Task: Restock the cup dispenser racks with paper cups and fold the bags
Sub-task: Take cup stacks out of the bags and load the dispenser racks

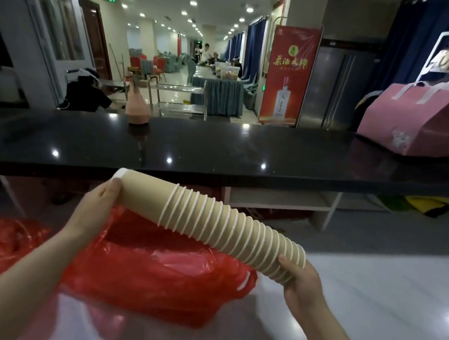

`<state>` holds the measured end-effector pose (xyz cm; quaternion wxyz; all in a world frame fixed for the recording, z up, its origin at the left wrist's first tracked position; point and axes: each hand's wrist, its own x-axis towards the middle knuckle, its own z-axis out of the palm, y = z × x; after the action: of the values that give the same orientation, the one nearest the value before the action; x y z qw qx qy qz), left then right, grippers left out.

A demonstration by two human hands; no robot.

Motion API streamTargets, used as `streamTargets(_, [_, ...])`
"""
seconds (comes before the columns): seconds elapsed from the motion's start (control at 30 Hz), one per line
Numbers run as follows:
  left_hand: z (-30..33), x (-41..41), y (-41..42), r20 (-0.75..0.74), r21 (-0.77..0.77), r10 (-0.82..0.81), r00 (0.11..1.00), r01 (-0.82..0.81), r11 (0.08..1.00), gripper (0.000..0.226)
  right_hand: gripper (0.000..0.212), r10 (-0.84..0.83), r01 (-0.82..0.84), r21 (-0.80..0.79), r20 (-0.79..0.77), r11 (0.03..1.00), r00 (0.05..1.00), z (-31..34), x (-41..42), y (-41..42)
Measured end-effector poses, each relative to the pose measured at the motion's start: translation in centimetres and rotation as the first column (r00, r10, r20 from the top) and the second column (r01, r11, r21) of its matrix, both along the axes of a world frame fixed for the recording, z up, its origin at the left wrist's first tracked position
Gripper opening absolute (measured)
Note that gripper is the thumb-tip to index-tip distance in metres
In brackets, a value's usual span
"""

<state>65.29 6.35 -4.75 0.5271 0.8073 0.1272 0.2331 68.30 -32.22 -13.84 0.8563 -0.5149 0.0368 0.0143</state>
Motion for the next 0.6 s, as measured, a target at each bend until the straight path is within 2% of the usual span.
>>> streamTargets(0.07, [0.1,-1.6,-0.3,0.075,-0.148,0.053,0.996,-0.042,0.988,0.024,0.043,0.055,-0.054,0.025,-0.038,0.998,0.998,-0.6,0.0,0.4])
streamTargets(0.17, [0.5,-4.6,-0.8,0.130,-0.242,0.106,0.986,-0.073,0.968,0.024,0.046,0.157,-0.149,0.090,-0.097,0.985,0.983,-1.8,0.3,1.4])
streamTargets(0.27, [2.0,-7.7,-1.2,0.174,-0.224,0.116,0.978,-0.075,0.972,0.040,0.047,0.289,-0.257,0.189,-0.167,0.948,0.943,-2.6,-0.1,3.7])
streamTargets(0.37, [4.2,-10.7,-1.9,0.207,-0.153,0.132,0.969,-0.102,0.983,0.056,0.035,0.407,-0.343,0.275,-0.227,0.898,0.885,-2.9,-1.0,6.1])
streamTargets(0.43, [5.9,-12.6,-2.1,0.230,-0.182,0.163,0.959,-0.122,0.976,0.064,0.036,0.444,-0.348,0.341,-0.263,0.873,0.856,-2.2,-1.2,7.7])
streamTargets(0.6, [10.5,-19.0,-1.5,0.312,-0.224,0.231,0.921,-0.165,0.961,0.046,0.038,0.493,-0.351,0.445,-0.255,0.824,0.832,1.1,-2.4,12.4])
